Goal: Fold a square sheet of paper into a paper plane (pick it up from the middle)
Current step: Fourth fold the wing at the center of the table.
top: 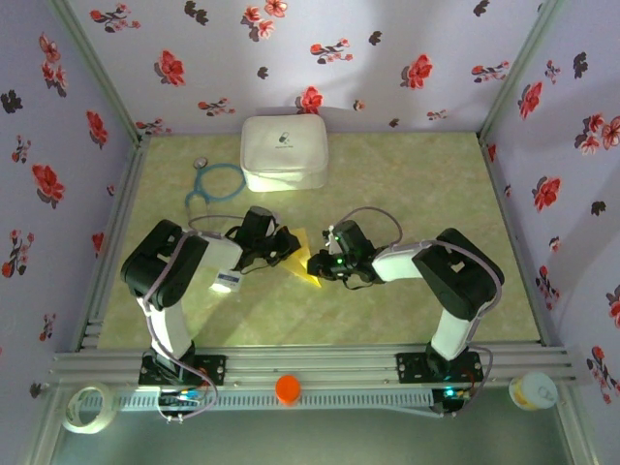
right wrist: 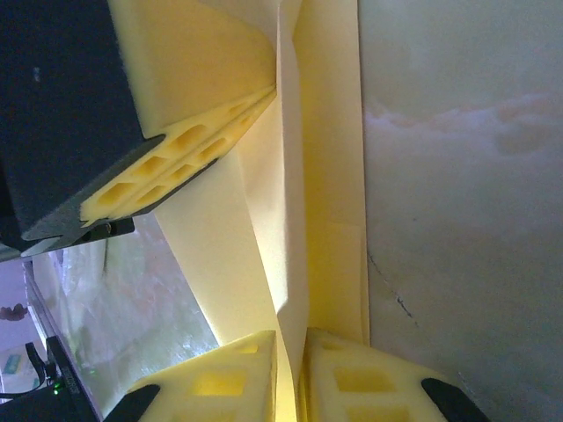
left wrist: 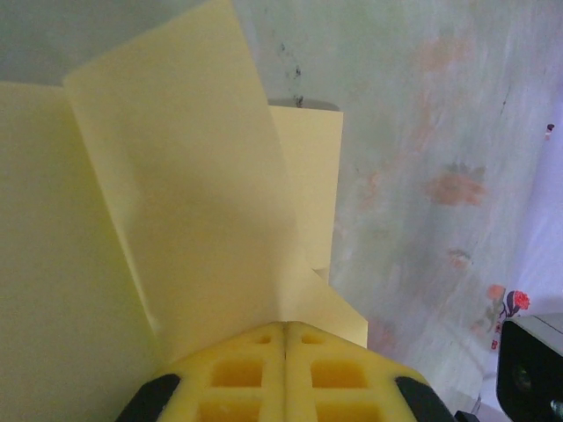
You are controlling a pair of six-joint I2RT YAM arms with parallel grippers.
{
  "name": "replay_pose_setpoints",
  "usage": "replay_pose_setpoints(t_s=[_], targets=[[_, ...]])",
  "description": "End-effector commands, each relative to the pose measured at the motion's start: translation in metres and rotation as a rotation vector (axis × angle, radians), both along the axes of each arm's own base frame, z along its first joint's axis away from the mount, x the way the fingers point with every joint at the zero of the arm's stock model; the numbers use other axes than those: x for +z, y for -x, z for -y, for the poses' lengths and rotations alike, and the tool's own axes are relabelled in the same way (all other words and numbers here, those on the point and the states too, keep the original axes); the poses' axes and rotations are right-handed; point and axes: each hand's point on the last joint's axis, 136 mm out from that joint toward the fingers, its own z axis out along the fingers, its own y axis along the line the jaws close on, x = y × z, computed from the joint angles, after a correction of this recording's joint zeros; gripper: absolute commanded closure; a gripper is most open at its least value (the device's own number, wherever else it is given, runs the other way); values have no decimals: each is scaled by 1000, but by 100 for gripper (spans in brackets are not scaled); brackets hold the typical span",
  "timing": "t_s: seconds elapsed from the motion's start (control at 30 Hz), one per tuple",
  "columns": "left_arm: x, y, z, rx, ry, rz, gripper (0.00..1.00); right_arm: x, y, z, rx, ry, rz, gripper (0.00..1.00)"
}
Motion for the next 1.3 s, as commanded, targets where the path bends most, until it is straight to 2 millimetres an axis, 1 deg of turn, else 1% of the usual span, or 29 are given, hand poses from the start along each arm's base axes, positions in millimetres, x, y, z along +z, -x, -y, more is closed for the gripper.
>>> replay_pose_setpoints(t_s=[0.0, 0.2, 0.3, 0.47, 0.53, 0.6, 0.87, 1.0, 1.17, 1.27], targets=[[-10, 5, 1, -36, -26, -10, 100, -22, 12, 8, -16, 68, -72, 81], [-8, 4, 1, -39, -23, -1, 100, -7, 4, -1, -37, 15, -57, 78], [-8, 5, 1, -40, -22, -1, 100, -5, 4, -3, -41, 0, -64, 79], [-8, 4, 2, -42, -20, 0, 100, -8, 8, 0, -45, -1, -79, 85], [-8, 5, 2, -43, -19, 0, 100, -10, 10, 1, -49, -7, -92, 83], [-9, 5, 2, -43, -21, -2, 100, -10, 11, 3, -60, -9, -101, 80], [-10, 5, 2, -45, -21, -5, 100, -7, 12, 7, -82, -32, -105, 80], [-11, 6, 2, -45, -21, -9, 100, -9, 15, 10, -87, -34, -115, 82], [-11, 6, 2, -47, -19, -7, 100, -11, 19, 14, -95, -35, -123, 80], [-11, 6, 2, -46, -20, -7, 100, -8, 18, 15, -99, -41, -118, 80]])
